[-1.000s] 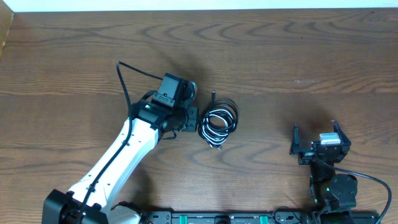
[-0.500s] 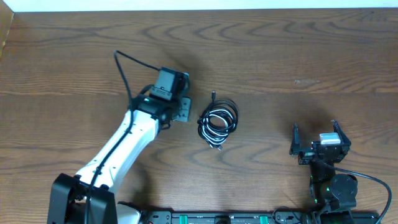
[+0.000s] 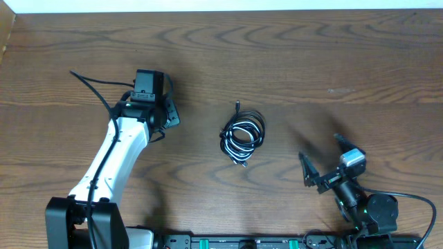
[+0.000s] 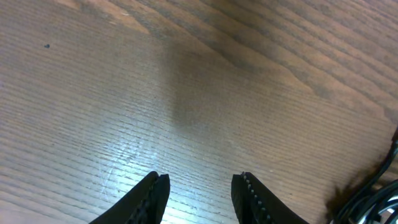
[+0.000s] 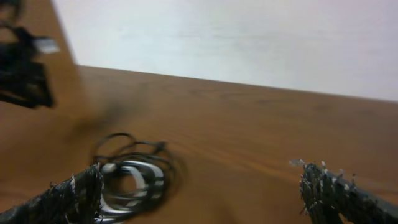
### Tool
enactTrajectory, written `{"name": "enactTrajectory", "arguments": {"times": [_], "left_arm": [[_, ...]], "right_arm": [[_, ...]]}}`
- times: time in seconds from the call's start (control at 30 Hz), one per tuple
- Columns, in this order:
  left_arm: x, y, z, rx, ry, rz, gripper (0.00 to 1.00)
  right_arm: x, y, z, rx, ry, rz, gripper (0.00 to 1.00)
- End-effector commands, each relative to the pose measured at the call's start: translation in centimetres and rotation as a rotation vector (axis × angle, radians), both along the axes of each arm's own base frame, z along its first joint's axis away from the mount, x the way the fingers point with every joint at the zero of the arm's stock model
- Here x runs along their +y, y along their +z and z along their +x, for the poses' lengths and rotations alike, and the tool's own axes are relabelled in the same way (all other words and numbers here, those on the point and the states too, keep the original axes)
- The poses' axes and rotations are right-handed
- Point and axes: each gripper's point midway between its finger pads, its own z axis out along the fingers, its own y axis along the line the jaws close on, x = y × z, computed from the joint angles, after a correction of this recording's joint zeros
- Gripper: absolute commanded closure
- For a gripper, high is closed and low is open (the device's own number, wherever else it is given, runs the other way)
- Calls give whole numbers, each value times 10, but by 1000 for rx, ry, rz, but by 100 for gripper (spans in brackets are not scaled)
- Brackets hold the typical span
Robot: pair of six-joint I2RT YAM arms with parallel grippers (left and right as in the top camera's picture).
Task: Untangle cables
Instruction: 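Lift the left gripper away and swing the right arm toward the coil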
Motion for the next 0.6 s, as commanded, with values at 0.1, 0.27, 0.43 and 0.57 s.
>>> {"name": "enactTrajectory", "arguments": {"times": [0.1,0.27,0.43,0.57], "left_arm": [[3,-7,-5,22,43,-4,60],[4,-12,-16,71,41,4,60],[10,-17,-27,110,49,36,59],[19,-18,-18,64,76,77,59]], "right_arm": [[18,29,-11,85,110,168,1],[19,71,-8,183,106,155,1],[35,105,0,371,191,141,1],[45,112,13,561,233,145,1]]}}
